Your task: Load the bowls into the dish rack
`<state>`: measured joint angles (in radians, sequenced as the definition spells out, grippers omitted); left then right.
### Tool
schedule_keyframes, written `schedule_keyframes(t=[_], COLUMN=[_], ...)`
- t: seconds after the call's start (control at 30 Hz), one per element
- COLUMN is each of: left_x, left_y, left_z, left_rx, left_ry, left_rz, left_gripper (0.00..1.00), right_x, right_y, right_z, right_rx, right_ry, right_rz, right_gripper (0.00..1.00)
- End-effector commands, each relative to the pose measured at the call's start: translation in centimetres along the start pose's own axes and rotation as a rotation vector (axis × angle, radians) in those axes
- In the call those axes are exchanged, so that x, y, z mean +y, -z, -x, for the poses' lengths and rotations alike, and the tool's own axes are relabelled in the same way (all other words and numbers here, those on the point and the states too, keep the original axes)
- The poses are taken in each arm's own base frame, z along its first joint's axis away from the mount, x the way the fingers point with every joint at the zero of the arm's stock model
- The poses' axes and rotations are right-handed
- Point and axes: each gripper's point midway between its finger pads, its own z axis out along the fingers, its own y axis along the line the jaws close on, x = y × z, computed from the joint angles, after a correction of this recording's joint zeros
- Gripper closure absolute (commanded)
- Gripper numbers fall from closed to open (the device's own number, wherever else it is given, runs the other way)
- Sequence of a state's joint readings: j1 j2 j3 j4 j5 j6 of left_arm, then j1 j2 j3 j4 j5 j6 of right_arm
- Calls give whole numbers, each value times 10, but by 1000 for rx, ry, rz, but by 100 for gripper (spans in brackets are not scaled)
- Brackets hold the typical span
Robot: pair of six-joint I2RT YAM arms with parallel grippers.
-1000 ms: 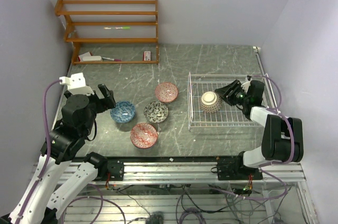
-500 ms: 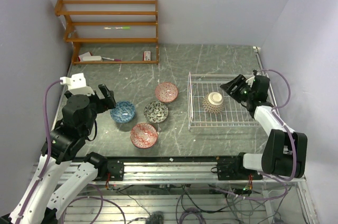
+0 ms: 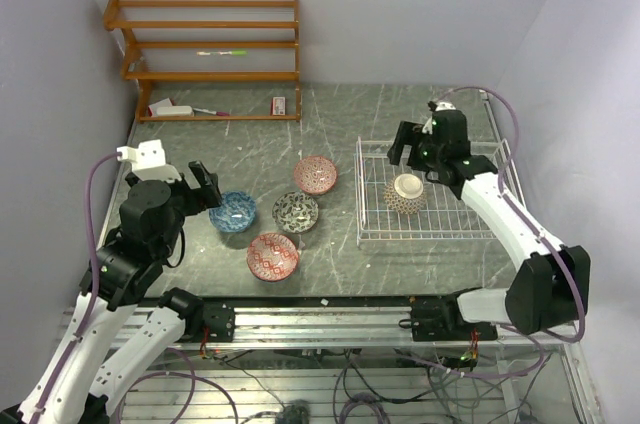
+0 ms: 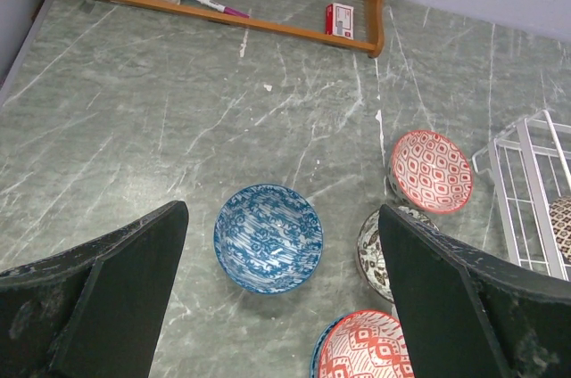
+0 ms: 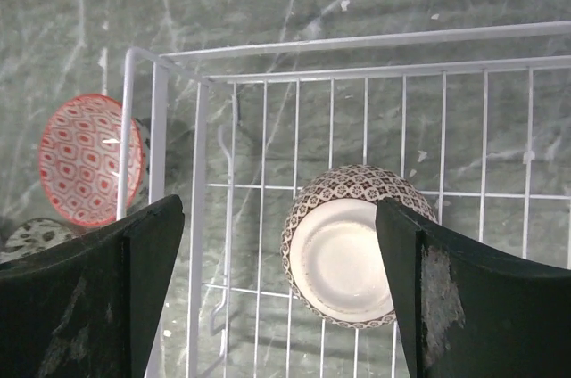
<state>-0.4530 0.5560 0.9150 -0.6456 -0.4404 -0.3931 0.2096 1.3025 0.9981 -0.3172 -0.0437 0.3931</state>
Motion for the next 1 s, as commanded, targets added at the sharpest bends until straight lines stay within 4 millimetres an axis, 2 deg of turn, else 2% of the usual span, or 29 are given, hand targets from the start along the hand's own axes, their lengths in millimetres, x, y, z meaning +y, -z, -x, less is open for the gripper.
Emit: schedule_keyframes(t=[0.0, 0.23, 0.37, 0.53, 0.67, 0.83, 0.9, 0.97], left_x=[-2, 6, 6, 10, 10, 8, 8, 8], left_y=[2, 8, 8, 10, 9, 7, 7, 8], left_z=[8, 11, 9, 9, 7, 1, 0, 1], left_rx=[-28, -48, -42, -45, -42, -27, -23, -23], left_ry=[6, -7, -12, -23, -27, -32, -34, -34], left_rz=[-17, 8, 8, 18, 15, 3, 2, 2], left_gripper=[1, 1, 1, 1, 1, 1, 1, 1], right_x=[-24, -25, -30, -55, -74, -105, -103, -88], right_y=[-2, -13, -14, 4, 22, 57, 61, 56], right_z=[-17, -49, -54, -52, -51, -55, -52, -48], right_rx=[75, 191, 195, 140, 92, 14, -13, -16], right_ry=[132, 289, 283, 244, 194, 112, 84, 74], right_rz=[-234, -377, -409, -556, -665, -868, -846, -736], right_gripper=[11, 5, 5, 5, 0, 0, 0, 0])
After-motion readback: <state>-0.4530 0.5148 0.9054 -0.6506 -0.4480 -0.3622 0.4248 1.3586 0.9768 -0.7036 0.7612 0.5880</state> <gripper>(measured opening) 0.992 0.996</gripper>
